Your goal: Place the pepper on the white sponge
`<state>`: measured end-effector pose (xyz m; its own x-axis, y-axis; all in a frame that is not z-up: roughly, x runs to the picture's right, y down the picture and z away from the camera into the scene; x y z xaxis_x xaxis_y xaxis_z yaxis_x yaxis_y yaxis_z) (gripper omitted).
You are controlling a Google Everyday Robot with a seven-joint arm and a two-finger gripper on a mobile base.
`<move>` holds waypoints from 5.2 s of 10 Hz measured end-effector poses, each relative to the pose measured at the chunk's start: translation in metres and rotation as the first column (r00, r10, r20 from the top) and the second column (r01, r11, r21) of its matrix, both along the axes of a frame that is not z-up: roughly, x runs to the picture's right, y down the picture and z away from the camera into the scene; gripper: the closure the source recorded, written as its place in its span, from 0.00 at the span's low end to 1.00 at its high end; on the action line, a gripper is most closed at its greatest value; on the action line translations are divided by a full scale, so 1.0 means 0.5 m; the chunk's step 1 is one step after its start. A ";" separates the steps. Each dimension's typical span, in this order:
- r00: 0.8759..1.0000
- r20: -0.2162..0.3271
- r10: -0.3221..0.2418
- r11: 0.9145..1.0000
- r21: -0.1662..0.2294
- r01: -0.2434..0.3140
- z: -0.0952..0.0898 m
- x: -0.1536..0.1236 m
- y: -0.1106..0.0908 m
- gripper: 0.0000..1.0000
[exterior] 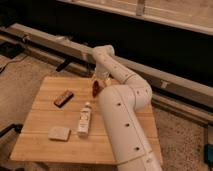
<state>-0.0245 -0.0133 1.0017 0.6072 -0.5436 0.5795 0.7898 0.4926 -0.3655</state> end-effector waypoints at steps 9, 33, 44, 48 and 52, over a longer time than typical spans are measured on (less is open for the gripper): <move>0.999 0.025 -0.024 1.000 -0.013 0.025 0.026 -0.022 0.015 0.20; 0.986 0.090 -0.139 0.990 0.012 0.138 0.027 -0.056 0.028 0.20; 0.968 0.055 -0.247 0.969 0.035 0.245 0.050 -0.068 0.056 0.63; 0.966 0.058 -0.251 0.968 0.032 0.249 0.038 -0.074 0.049 0.99; 0.969 0.039 -0.244 0.969 0.038 0.243 0.021 -0.068 0.055 1.00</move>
<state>-0.0585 0.0142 1.0121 0.4290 -0.6911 0.5816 0.9021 0.2948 -0.3151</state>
